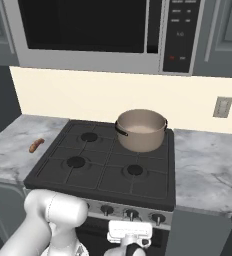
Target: Turn on the burner for the pot on the stove. Wait thirty seconds for the pot to heat up. Then add the potato to the pot.
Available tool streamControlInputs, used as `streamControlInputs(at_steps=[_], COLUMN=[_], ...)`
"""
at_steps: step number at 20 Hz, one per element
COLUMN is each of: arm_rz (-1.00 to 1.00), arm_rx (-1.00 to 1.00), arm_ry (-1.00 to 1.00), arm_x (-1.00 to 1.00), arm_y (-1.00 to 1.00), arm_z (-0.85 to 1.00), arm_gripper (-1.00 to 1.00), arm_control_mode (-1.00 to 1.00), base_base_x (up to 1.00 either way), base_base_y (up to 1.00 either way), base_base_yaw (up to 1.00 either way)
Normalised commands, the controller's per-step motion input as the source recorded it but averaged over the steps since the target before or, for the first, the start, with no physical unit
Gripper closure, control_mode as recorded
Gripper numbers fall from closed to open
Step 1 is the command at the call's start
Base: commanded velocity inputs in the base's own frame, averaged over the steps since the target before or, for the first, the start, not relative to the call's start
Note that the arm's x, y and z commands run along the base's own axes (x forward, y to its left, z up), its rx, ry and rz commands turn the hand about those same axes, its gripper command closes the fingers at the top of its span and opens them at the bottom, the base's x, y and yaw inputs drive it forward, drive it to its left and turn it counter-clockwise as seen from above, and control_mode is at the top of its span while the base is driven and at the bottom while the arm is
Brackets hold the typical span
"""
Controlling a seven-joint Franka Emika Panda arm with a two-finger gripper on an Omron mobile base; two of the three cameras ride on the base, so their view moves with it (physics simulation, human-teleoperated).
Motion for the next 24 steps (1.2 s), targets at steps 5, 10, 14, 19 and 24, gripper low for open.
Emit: streamControlInputs(at_steps=[5,10,14,19,24], arm_rz=[0.50,0.60,0.66,0.68,0.71], arm_rx=[-0.15,-0.15,-0.13,-0.13,-0.13], arm_ry=[-0.29,-0.35,-0.35,-0.35,-0.35], arm_x=[-0.19,-0.31,-0.38,-0.33,-0.30], arm_y=[0.00,0.00,0.00,0.00,-0.05], arm_z=[-0.32,-0.33,-0.39,-0.44,-0.52], arm_gripper=[1.00,1.00,1.00,1.00,1.00], arm_control_mode=[-1.00,-1.00,-1.00,-1.00,-1.00], base_base_x=[0.00,0.00,0.00,0.00,0.00], base_base_y=[0.00,0.00,0.00,0.00,0.00], base_base_yaw=[0.00,0.00,0.00,0.00,0.00])
